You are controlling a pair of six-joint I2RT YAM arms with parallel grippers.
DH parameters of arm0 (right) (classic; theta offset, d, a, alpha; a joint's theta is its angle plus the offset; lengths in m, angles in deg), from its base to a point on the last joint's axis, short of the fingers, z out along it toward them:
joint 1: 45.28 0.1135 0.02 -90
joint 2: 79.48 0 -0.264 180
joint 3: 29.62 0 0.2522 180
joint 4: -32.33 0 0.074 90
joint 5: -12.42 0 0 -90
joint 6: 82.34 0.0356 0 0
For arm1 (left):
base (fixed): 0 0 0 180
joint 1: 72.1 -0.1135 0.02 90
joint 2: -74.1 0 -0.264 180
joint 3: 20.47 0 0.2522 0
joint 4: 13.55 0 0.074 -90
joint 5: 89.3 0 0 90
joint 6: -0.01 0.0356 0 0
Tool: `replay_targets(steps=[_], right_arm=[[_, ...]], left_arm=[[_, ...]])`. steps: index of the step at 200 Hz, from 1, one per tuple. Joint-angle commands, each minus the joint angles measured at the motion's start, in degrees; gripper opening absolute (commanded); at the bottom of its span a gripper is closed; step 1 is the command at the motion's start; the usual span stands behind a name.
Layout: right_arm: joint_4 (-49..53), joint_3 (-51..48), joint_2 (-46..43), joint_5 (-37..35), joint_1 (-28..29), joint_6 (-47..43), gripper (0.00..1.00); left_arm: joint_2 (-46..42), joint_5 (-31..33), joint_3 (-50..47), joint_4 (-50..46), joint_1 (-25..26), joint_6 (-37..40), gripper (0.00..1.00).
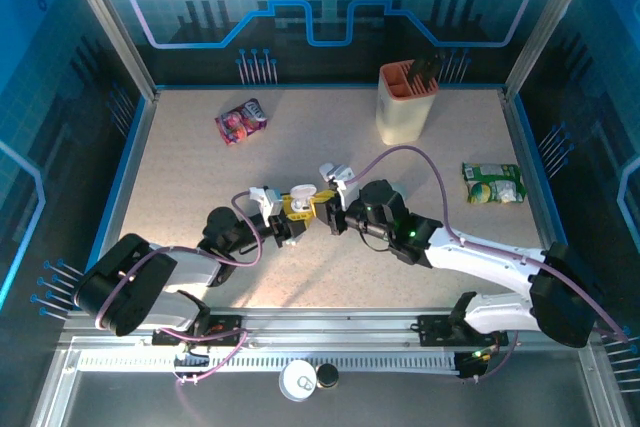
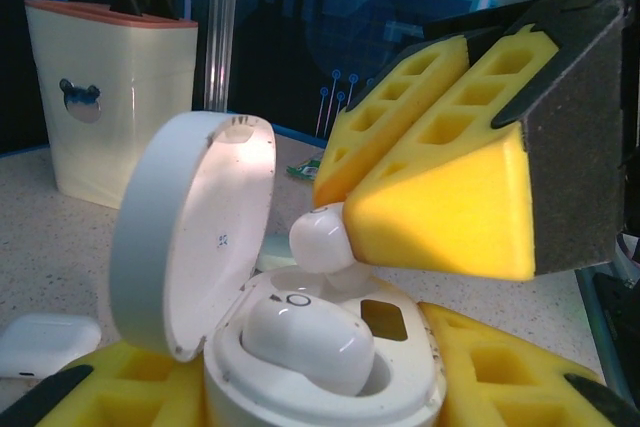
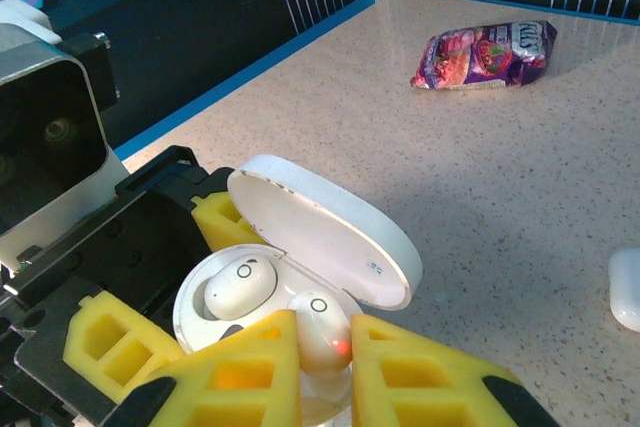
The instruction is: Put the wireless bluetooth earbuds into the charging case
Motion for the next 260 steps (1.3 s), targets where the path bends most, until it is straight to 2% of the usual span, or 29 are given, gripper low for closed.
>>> replay_targets(steps=[1, 62, 124, 148, 176, 205, 222, 240, 260], right_arm=[[4.3, 1.7, 2.2, -2.4, -0.1, 0.1, 0.16], [4.8, 3.6, 2.8, 0.0, -0.1, -0.1, 0.21], [2.9, 2.4, -3.0, 2.2, -1.9, 2.2, 0.44], [1.6, 2.9, -4.6, 4.1, -3.1, 3.5, 0.49], [5.3, 5.6, -4.6, 3.8, -4.0, 4.3, 0.49], [12.0, 12.0, -1.6, 8.7, -5.8, 5.7, 0.44], [17.6, 16.0, 1.6, 10.2, -5.9, 4.4, 0.43], [18.3, 17.3, 4.2, 11.6, -6.0, 5.0, 0.38], [20.2, 18.6, 6.0, 13.1, -6.1, 5.0, 0.37]], left_arm=[[-0.8, 0.3, 1.8, 3.6, 0.0, 0.1, 0.34], [-0.9, 0.5, 1.7, 3.6, 0.0, 0.6, 0.34], [0.4, 0.1, 2.1, 3.6, 0.0, 1.8, 0.34], [1.0, -0.9, 2.0, 3.7, 0.0, 3.1, 0.34], [1.8, -4.0, 1.8, 3.5, -0.1, 4.4, 0.33], [1.9, -8.7, 2.0, 3.6, 0.0, 3.5, 0.33], [1.6, -9.5, 1.9, 3.6, 0.0, 3.3, 0.33], [1.4, -9.9, 2.1, 3.6, 0.0, 2.4, 0.33], [1.3, -8.9, 2.5, 3.6, 0.0, 1.2, 0.33]])
